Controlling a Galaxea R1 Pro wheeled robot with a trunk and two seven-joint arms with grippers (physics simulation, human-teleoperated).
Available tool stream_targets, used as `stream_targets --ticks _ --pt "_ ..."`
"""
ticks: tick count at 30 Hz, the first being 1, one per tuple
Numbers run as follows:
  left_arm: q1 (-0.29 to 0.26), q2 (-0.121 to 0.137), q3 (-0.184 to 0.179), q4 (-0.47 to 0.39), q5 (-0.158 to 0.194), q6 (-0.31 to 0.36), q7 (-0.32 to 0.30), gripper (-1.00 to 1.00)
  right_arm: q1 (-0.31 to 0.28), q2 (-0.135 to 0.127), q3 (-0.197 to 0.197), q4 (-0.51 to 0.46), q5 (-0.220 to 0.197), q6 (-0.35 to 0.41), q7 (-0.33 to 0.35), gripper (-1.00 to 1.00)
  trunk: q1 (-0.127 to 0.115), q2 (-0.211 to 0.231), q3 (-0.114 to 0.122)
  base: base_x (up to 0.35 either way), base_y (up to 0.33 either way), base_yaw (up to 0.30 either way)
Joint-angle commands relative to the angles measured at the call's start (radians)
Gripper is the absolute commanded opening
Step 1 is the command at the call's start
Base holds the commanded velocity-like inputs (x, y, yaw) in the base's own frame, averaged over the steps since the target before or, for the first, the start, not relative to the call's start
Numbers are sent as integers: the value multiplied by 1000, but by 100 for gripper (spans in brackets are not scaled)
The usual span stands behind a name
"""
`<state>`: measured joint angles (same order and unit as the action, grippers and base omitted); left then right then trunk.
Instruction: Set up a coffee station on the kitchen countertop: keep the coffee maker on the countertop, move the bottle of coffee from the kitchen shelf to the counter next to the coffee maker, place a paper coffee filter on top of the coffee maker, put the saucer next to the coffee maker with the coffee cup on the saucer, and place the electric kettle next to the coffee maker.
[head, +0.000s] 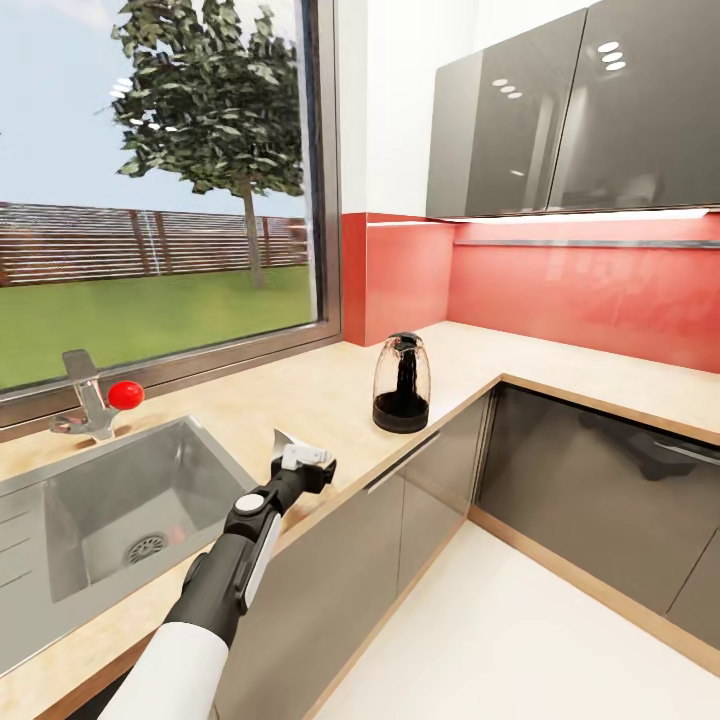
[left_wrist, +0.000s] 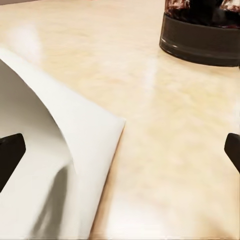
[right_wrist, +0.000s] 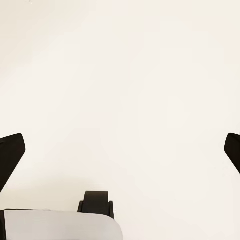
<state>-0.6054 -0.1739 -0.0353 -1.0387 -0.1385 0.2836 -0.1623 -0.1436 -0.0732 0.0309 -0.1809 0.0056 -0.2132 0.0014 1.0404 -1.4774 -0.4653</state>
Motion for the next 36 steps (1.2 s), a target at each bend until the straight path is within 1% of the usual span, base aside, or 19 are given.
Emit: stream_targets --ticks 1,4,10,22,36 --pt "0 -1 1 -2 -10 12 -6 100 -1 0 3 1 1 -3 0 100 0 -1 -1 0 0 0" --pt "0 -1 1 -3 -10 39 -6 100 -1 0 3 1 0 -3 0 100 0 -1 -1 0 0 0" --pt "0 -1 1 -4 -10 56 -6 100 -1 0 3 0 0 -3 0 100 0 -1 -1 0 0 0" --pt "0 -1 2 -4 -10 59 -5 100 -1 0 3 1 0 -3 0 100 0 -1 -1 2 0 0" --pt "0 -1 3 -4 -10 59 -5 100 -1 0 3 1 0 -3 0 100 0 -1 -1 45 0 0"
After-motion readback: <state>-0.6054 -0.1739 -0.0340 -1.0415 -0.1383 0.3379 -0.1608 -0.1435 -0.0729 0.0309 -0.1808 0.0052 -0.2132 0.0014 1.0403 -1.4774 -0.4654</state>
